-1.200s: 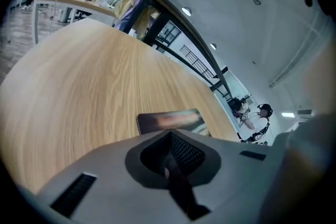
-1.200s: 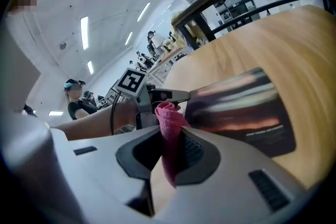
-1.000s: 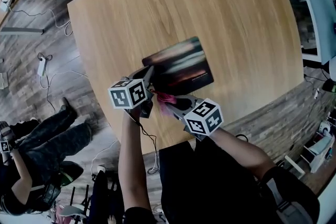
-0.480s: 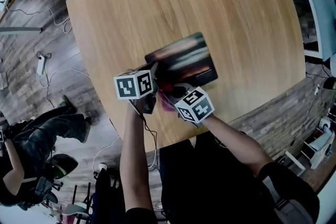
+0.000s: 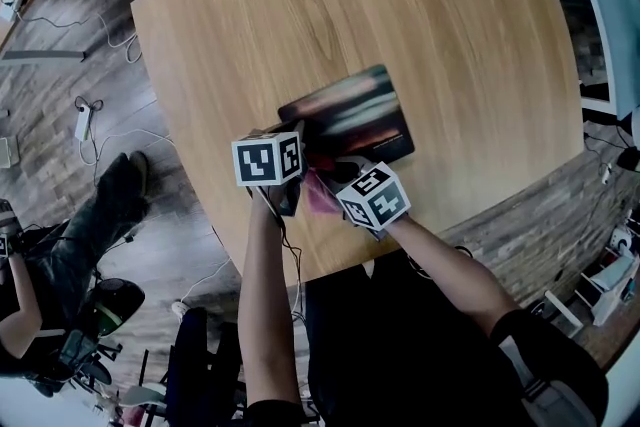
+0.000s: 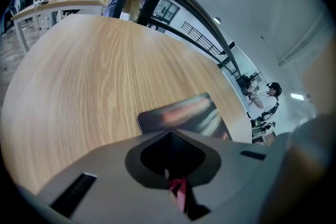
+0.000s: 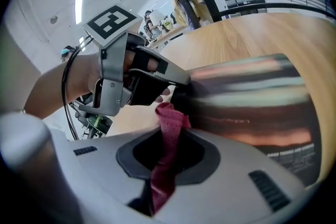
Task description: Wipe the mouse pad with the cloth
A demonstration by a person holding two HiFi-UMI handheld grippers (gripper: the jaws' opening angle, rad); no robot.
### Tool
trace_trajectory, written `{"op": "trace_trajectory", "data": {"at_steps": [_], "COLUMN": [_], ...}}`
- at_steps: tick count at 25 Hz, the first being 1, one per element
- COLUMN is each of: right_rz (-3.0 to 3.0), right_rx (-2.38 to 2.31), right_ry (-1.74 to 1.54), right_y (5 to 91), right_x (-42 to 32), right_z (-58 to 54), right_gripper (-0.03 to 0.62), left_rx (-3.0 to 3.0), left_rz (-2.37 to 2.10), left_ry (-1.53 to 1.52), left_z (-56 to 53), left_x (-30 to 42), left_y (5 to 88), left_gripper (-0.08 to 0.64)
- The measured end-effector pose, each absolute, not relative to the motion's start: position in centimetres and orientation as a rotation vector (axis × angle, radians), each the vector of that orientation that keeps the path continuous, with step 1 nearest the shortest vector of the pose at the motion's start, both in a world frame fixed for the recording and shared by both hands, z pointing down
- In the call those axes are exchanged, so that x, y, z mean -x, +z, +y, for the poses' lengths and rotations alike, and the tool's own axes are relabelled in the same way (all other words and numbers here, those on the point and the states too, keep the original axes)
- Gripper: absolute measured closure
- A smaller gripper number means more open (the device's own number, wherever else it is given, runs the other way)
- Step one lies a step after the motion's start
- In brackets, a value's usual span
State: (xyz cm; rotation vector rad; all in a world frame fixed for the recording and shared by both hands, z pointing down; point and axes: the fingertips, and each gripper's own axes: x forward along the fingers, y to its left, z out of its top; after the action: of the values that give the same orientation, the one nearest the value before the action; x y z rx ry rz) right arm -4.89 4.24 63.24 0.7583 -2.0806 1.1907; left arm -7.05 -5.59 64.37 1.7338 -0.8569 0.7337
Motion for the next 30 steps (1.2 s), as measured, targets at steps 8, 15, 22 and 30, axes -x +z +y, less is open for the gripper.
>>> {"op": "trace_trajectory", "data": {"at_steps": [8, 15, 22, 30], "right_rz": [-2.078, -2.075, -2.072, -2.060], "right_rx": [-0.779, -0.795, -0.822, -0.861], "right_ry": [1.188, 1.196, 1.200, 1.204], "right_y": [63.4, 63.2, 63.3, 63.2], "right_x": [3.3, 1.3, -0.8, -3.6], "right_z": [3.7, 2.8, 1.9, 0.9], "right_gripper": [0.526, 0.526, 0.526, 0.526], "left_rx": [-1.711, -1.706, -1.694, -1.662], "left_rz": [-0.867, -0.872, -0.898, -0.941], "left_ry": [0.718, 0.744, 0.735, 0.738], "left_z": [-5.4, -5.6, -5.5, -5.6], "left_x": [7.1, 7.0, 7.2, 7.1], "left_y": [64.5, 64.3, 64.3, 64.2], "left_gripper": [0.537, 0.537, 0.537, 0.537]}}
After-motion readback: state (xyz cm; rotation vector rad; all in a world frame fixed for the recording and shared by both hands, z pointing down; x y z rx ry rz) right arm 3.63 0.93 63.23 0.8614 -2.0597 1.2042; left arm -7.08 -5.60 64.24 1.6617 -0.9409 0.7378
